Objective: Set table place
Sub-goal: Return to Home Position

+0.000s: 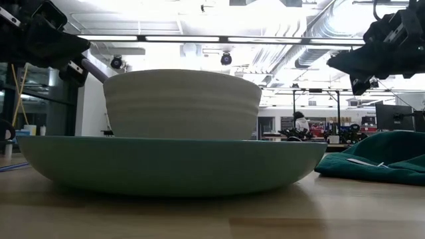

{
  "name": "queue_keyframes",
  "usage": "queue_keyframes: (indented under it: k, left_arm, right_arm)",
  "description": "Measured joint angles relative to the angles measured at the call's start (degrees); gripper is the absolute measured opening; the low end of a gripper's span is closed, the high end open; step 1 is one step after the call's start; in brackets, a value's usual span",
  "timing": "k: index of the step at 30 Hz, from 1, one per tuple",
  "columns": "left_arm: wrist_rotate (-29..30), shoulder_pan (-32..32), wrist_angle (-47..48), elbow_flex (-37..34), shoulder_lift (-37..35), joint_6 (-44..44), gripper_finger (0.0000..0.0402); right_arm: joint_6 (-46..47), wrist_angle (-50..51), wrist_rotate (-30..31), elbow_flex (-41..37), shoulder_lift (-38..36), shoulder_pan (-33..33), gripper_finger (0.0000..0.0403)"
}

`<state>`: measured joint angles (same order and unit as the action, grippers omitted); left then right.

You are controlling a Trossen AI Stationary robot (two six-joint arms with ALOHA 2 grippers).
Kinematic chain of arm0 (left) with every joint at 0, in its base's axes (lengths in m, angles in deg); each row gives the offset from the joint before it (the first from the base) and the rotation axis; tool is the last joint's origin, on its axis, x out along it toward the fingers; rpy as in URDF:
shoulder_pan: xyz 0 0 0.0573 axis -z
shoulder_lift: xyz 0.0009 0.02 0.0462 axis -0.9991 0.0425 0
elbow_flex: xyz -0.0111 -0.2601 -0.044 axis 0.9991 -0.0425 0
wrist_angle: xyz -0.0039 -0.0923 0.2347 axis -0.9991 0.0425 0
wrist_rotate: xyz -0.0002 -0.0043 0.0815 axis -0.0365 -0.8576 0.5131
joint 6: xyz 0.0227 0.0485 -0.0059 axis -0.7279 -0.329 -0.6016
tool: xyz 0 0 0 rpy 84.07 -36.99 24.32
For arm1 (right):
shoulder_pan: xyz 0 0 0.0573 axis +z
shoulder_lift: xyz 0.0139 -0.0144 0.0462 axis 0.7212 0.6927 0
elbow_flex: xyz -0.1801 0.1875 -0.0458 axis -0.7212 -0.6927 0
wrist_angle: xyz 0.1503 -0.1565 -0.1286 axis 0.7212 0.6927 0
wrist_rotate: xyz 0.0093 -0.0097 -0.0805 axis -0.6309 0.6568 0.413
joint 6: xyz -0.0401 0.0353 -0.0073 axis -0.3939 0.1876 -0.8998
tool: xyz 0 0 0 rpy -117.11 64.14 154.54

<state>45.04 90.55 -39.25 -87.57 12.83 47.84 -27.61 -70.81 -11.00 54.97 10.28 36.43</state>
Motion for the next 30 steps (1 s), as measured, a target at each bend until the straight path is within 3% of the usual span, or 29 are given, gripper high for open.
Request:
queue_keyframes:
  k: [30]
  left_arm:
    - [-0.01,0.0,-0.02,0.0,0.0,0.0,0.0001]
  right_arm:
    - [-3.52,0.31,1.77,0.0,0.07,-0.01,0.0]
